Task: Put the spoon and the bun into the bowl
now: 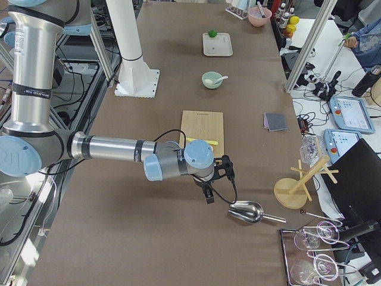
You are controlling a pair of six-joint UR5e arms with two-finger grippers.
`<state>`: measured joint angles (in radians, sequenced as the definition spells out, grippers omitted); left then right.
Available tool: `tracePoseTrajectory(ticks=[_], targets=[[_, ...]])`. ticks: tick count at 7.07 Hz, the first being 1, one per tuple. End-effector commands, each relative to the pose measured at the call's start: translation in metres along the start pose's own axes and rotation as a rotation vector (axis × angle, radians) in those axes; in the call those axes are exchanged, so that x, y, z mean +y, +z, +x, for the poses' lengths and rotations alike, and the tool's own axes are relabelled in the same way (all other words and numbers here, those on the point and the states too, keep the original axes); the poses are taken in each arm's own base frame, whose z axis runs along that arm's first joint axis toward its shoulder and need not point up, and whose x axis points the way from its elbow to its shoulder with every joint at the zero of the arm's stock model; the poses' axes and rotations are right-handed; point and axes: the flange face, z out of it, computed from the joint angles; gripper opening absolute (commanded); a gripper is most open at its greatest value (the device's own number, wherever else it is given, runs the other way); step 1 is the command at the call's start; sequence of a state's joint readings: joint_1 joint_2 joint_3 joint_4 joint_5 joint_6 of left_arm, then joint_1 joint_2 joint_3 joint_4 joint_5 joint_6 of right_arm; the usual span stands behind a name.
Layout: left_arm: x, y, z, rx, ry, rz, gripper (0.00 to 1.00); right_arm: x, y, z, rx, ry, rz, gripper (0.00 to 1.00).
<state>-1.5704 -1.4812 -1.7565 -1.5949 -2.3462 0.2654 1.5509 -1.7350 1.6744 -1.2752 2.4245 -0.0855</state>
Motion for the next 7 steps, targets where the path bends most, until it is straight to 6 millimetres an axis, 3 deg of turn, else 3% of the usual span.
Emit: tracePoseTrajectory(ticks=[1,7], targets=[[-0.004,-0.005,0.003,0.002,-0.105,0.008,0.98,0.004,0.002,0.003,0.002,0.005,-0.006,1.00],[-0.003,-0.006,0.005,0.006,-0.159,0.014,0.98,0.014,0.011,0.014,0.026,0.028,-0.030,1.00]])
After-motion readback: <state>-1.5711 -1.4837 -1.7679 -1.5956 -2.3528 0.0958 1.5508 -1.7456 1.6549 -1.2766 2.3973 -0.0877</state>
